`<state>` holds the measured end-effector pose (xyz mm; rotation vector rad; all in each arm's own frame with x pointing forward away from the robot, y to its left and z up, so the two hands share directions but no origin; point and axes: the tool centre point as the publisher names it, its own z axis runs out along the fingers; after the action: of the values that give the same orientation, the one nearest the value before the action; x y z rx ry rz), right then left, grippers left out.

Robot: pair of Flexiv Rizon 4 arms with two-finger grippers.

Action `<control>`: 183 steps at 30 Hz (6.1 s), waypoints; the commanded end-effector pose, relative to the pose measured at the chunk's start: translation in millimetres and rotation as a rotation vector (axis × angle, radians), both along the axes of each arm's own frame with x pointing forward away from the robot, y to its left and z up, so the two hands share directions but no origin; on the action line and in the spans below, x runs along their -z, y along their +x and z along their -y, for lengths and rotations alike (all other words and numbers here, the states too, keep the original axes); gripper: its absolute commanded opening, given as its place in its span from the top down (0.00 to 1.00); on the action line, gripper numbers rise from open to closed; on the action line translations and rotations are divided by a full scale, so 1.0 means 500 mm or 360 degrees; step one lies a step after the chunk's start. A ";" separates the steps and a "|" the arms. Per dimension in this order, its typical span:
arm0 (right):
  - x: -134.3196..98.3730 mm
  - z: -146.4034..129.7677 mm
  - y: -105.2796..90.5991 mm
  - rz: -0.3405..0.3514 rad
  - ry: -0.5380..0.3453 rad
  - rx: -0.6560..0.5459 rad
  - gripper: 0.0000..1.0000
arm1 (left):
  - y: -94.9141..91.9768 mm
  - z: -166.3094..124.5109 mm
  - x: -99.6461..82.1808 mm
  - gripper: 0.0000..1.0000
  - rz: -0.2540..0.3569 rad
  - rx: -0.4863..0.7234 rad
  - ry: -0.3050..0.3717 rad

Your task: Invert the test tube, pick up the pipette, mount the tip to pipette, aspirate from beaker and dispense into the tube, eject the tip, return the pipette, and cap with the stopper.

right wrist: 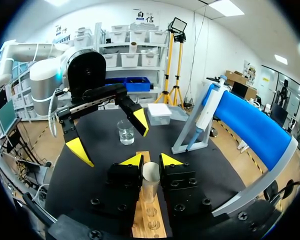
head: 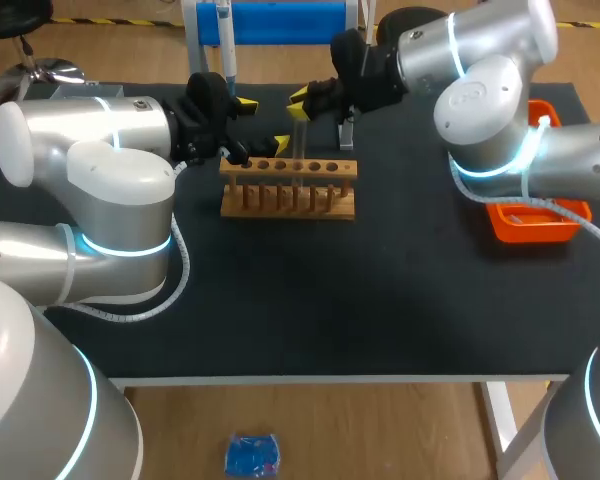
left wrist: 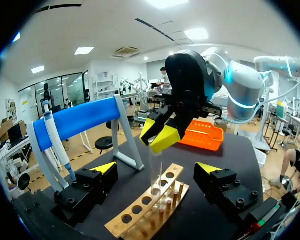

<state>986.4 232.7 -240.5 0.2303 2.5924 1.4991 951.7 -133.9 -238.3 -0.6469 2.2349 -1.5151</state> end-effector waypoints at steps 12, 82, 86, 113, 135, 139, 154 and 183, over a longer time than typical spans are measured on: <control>-0.036 0.026 -0.009 0.0027 0.0192 -0.0009 0.00 | 0.002 -0.001 -0.001 0.00 -0.0004 0.0006 0.0001; -0.046 0.003 0.011 -0.0119 0.0735 -0.0491 1.00 | 0.002 -0.001 -0.001 0.00 -0.0004 0.0006 0.0001; -0.044 0.002 0.010 -0.0123 0.0733 -0.0492 1.00 | 0.002 -0.001 -0.001 0.00 -0.0004 0.0006 0.0001; -0.018 -0.001 -0.010 -0.0142 0.0712 -0.0499 1.00 | 0.002 -0.001 -0.001 0.00 -0.0004 0.0006 0.0001; -0.032 0.011 -0.014 -0.0123 0.0785 -0.0479 1.00 | 0.002 -0.001 -0.001 0.00 -0.0004 0.0006 0.0001; -0.045 0.015 -0.013 -0.0101 0.0774 -0.0482 1.00 | 0.002 -0.001 -0.001 0.00 -0.0004 0.0006 0.0001; -0.081 0.034 -0.002 -0.0007 0.0626 -0.0467 1.00 | 0.002 -0.001 -0.001 0.00 -0.0004 0.0006 0.0001; -0.021 0.158 0.003 0.0056 0.0140 -0.0367 0.00 | 0.002 -0.001 -0.001 0.00 -0.0004 0.0006 0.0001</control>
<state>990.3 158.3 -232.8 -0.0901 2.5899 1.6891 951.7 -133.9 -238.3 -0.6469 2.2349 -1.5151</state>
